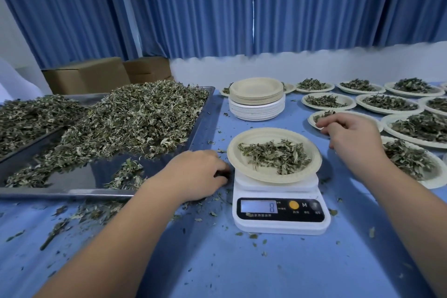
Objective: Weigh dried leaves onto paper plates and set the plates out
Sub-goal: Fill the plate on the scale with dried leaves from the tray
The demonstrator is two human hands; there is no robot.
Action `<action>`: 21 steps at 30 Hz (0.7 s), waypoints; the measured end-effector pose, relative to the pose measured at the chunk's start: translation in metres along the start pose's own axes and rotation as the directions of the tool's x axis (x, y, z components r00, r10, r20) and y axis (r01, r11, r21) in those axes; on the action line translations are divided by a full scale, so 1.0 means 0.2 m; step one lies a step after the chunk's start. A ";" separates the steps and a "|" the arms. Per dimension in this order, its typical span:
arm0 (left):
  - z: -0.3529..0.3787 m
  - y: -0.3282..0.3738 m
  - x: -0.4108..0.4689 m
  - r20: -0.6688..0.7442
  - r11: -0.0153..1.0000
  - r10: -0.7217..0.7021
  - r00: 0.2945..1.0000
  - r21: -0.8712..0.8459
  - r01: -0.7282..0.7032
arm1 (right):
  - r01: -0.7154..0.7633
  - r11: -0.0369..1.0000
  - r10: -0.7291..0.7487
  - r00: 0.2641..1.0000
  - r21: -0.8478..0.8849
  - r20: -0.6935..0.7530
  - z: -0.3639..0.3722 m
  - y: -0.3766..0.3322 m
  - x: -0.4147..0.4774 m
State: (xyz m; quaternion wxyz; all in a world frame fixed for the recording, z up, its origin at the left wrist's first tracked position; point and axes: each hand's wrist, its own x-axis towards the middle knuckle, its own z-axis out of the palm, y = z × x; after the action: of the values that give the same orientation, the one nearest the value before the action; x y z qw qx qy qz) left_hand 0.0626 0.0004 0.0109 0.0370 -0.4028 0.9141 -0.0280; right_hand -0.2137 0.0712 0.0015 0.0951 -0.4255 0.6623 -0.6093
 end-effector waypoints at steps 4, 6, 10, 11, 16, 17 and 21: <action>0.02 0.00 -0.01 -0.049 1.000 -0.021 0.999 -0.019 0.020 | 0.000 1.000 0.000 1.000 -0.011 0.007 0.00 0.01 0.01; 0.03 0.01 -0.01 -0.073 0.998 -0.041 0.996 -0.059 0.036 | -0.005 1.000 0.005 1.000 -0.025 0.004 0.00 0.02 0.01; 0.03 0.03 -0.01 -0.088 0.992 -0.069 0.994 -0.107 0.059 | -0.009 0.999 0.009 1.000 -0.039 -0.003 -0.01 0.04 0.01; 0.03 0.03 -0.01 -0.086 0.991 -0.078 0.993 -0.113 0.068 | -0.008 0.999 0.008 1.000 -0.041 -0.003 -0.01 0.04 0.01; -0.03 -0.02 -0.04 -0.339 0.950 -0.192 0.921 -0.298 0.088 | -0.028 0.999 0.027 0.999 -0.020 -0.026 0.00 0.04 0.01; -0.05 -0.02 -0.04 -0.461 0.940 -0.218 0.860 -0.336 0.058 | -0.023 0.999 0.022 1.000 -0.025 -0.022 0.00 0.04 0.01; -0.15 0.09 0.00 -0.644 0.894 -0.185 0.743 -0.423 -0.145 | -0.007 0.998 0.007 1.000 -0.067 0.002 0.00 0.04 0.02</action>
State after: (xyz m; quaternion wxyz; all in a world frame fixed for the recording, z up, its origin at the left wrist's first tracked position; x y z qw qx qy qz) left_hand 0.0468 0.0119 0.0393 -0.3871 -0.3731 0.8423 0.0398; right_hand -0.2186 0.0676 -0.0045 0.0837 -0.4268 0.6837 -0.5861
